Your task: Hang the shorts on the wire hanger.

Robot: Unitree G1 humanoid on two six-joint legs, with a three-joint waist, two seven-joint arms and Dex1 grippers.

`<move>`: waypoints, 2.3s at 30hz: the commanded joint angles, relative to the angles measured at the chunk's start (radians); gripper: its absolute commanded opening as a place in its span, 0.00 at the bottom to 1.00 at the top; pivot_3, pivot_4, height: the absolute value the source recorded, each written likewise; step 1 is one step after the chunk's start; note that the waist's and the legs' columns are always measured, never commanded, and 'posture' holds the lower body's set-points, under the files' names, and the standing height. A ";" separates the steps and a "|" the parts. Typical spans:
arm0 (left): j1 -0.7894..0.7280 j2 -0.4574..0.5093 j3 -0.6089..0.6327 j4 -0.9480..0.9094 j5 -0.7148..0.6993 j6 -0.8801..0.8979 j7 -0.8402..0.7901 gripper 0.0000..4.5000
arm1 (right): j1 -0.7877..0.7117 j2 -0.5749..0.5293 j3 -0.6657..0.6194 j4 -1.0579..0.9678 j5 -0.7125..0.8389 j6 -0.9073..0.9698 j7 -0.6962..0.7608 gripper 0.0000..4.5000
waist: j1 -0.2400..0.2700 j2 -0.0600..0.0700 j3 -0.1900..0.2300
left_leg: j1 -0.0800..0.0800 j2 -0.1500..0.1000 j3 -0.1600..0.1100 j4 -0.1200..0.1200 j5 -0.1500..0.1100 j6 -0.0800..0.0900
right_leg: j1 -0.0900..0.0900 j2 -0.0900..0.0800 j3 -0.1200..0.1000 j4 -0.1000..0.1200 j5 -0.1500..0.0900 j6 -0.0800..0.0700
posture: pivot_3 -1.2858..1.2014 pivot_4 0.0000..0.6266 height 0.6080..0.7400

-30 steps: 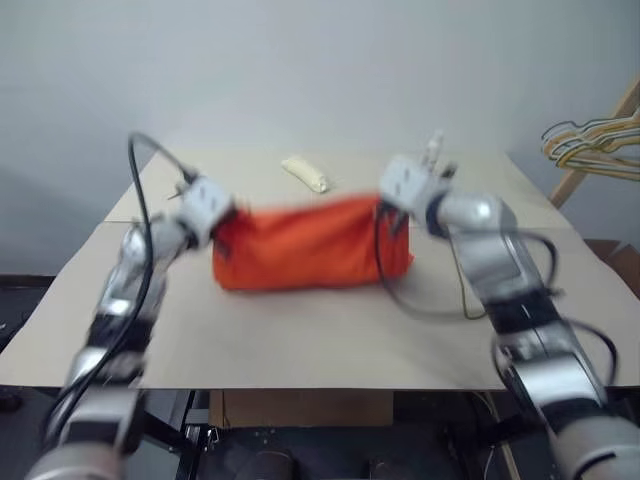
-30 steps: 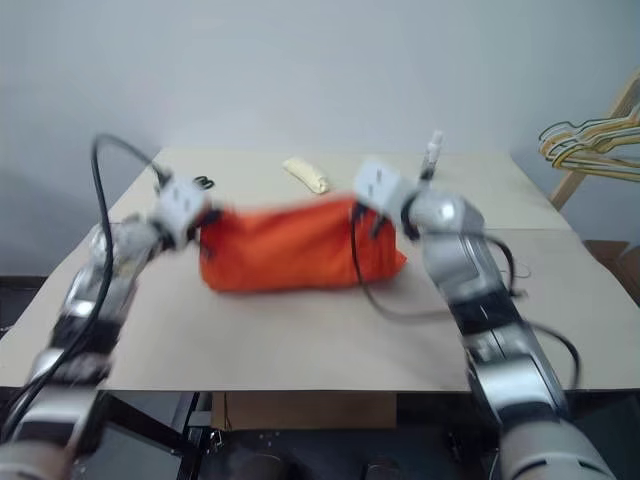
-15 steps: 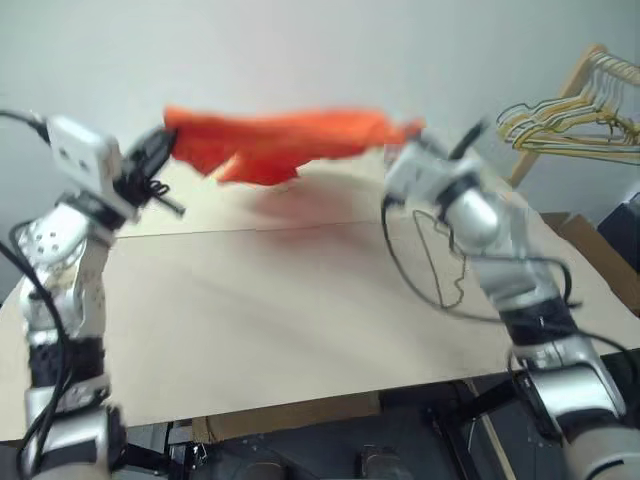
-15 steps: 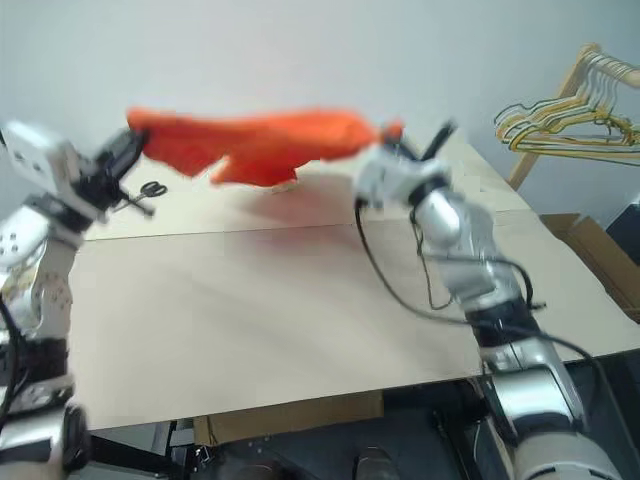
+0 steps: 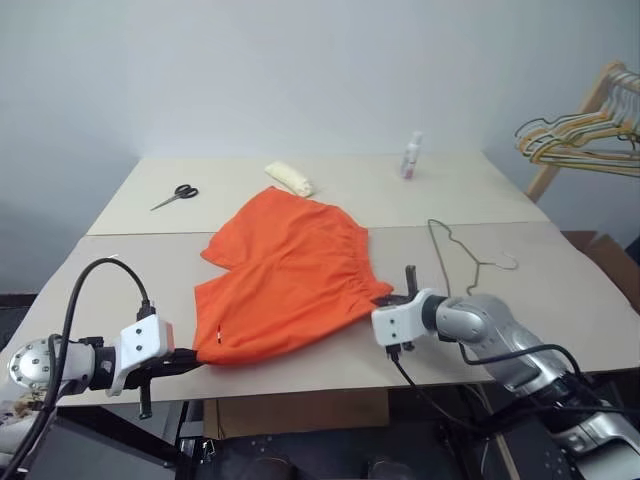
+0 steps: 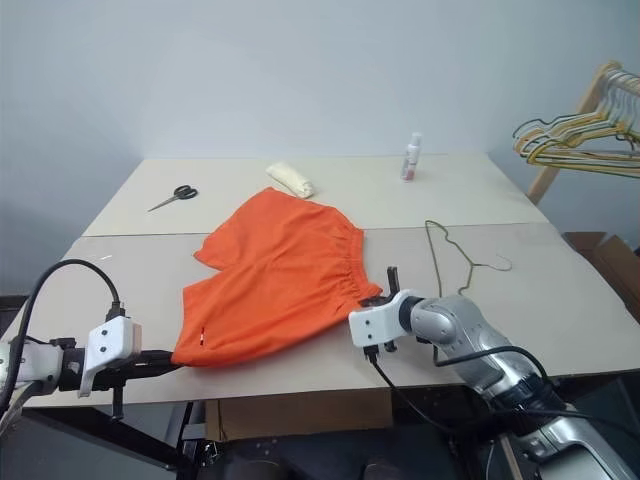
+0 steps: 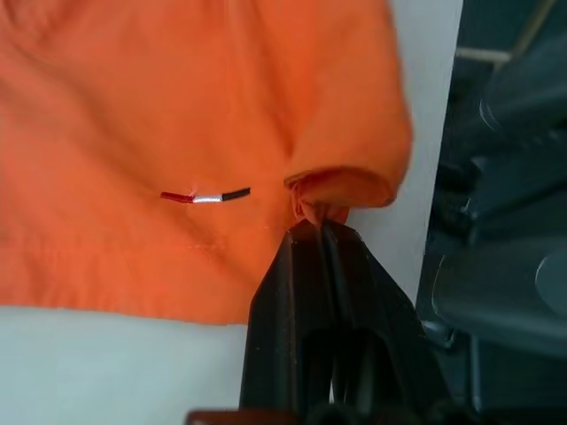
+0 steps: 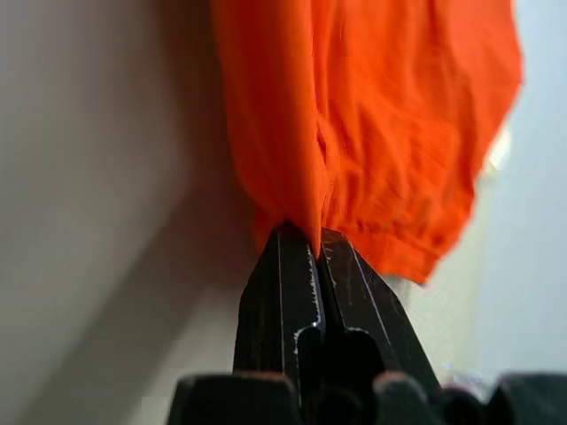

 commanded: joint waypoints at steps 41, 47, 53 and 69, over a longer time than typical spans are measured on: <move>-0.234 -0.131 0.016 -0.267 -0.358 0.250 -0.010 1.00 | -0.263 0.330 -0.587 0.372 0.405 1.089 -0.360 0.99 | -0.008 -0.001 0.000 | -0.013 -0.001 0.000 -0.002 -0.001 -0.002 | -0.014 -0.001 0.001 -0.002 0.001 -0.002 | 0.58 0.00 1.00; -0.251 -0.145 0.015 -0.253 -0.367 0.244 -0.010 1.00 | -0.258 0.326 -0.601 0.440 0.464 1.110 -0.361 0.99 | -0.015 -0.001 0.000 | -0.016 -0.002 0.000 -0.002 0.000 -0.004 | -0.019 0.000 0.001 0.001 0.002 -0.002 | 0.58 0.00 1.00; -0.261 -0.160 -0.001 -0.255 -0.357 0.237 -0.015 1.00 | -0.224 0.317 -0.540 0.425 0.488 1.125 -0.337 0.99 | -0.016 -0.001 0.000 | -0.016 -0.002 0.000 -0.002 0.000 -0.004 | -0.019 0.000 0.001 0.001 0.002 -0.002 | 0.58 0.00 1.00; -0.268 -0.169 -0.034 -0.237 -0.309 0.204 -0.019 1.00 | -0.223 0.335 -0.539 0.509 0.523 1.190 -0.415 0.65 | -0.012 -0.003 -0.003 | -0.009 -0.002 0.000 -0.002 0.000 -0.004 | -0.011 0.000 0.001 -0.001 0.002 -0.002 | 0.58 0.00 1.00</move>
